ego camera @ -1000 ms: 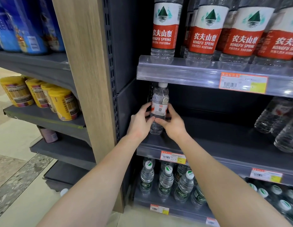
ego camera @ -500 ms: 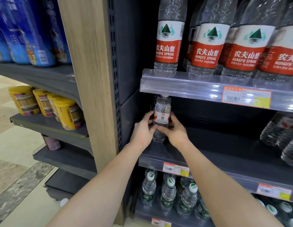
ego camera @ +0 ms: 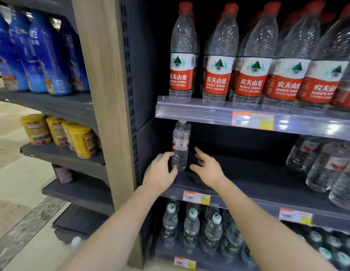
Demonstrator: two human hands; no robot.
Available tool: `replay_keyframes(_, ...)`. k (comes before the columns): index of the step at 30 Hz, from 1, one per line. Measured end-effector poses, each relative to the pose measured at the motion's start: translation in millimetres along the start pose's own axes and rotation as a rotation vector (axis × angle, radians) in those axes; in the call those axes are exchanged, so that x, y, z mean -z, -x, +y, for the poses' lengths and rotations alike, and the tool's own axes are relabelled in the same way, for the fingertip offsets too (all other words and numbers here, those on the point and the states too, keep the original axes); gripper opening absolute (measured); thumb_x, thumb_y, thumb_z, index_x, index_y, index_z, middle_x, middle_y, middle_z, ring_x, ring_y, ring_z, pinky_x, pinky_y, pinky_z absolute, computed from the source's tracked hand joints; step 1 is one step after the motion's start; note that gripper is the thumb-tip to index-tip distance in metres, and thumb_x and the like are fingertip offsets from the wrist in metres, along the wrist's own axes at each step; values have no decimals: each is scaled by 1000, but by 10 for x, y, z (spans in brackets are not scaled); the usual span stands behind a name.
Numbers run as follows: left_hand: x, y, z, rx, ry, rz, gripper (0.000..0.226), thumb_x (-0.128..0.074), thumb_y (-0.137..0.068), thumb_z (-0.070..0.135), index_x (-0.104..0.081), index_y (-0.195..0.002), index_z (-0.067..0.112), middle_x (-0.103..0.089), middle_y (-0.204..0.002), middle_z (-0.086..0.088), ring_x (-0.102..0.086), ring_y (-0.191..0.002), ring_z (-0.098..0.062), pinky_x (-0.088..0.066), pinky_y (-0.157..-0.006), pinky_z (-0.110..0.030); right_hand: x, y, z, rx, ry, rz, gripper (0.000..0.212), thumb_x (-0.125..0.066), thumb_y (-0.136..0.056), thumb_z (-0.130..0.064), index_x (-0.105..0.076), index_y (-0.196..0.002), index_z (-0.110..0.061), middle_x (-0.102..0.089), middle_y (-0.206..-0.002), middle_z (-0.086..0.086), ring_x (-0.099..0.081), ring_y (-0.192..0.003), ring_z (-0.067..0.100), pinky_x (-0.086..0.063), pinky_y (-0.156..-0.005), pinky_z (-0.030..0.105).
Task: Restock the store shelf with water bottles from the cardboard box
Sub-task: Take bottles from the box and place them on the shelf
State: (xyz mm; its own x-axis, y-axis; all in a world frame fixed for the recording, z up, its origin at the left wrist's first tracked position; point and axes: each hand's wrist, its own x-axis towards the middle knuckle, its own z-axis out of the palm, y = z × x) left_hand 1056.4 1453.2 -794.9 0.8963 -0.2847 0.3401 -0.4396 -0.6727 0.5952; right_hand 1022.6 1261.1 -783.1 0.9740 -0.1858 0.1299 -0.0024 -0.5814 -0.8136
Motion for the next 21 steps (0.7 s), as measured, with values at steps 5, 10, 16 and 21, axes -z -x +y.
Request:
replay_keyframes(5,33,213,-20,9,-129,-99,53,-58,-102,37,-47,-153,28,-61,-135,-4,-64,-114,-26,-55,-91,-42,78,297,83,-17,129,-48,72,-66,-100,-19,-30,-162,-27,-54,-152,4,-56,-133,32,-49,-106,35)
replay_keyframes(10,-87,353,0,-9,-261,-189,56,-56,-103,38,-46,-157,27,-51,-158,-3,-53,-139,-26,-49,-108,-39,-3,483,202,-135,192,16,66,-58,-101,-20,-32,-161,-25,-73,-106,4,-58,-53,9,-48,-55,26)
replay_keyframes(16,49,630,225,8,-376,-372,64,-55,-103,38,-36,-164,27,-35,-168,-15,-36,-153,-33,-32,-124,-40,130,912,157,-155,257,-42,65,-58,-99,-13,-35,-160,-19,-43,-160,3,-60,-126,28,-49,-106,41)
replay_keyframes(21,503,854,1031,79,-355,-478,59,-53,-102,38,-41,-160,32,-36,-168,-10,-41,-149,-35,-40,-117,-41,800,1464,-338,-322,381,-105,60,-51,-104,-18,-31,-161,-18,-53,-152,13,-54,-133,35,-49,-99,43)
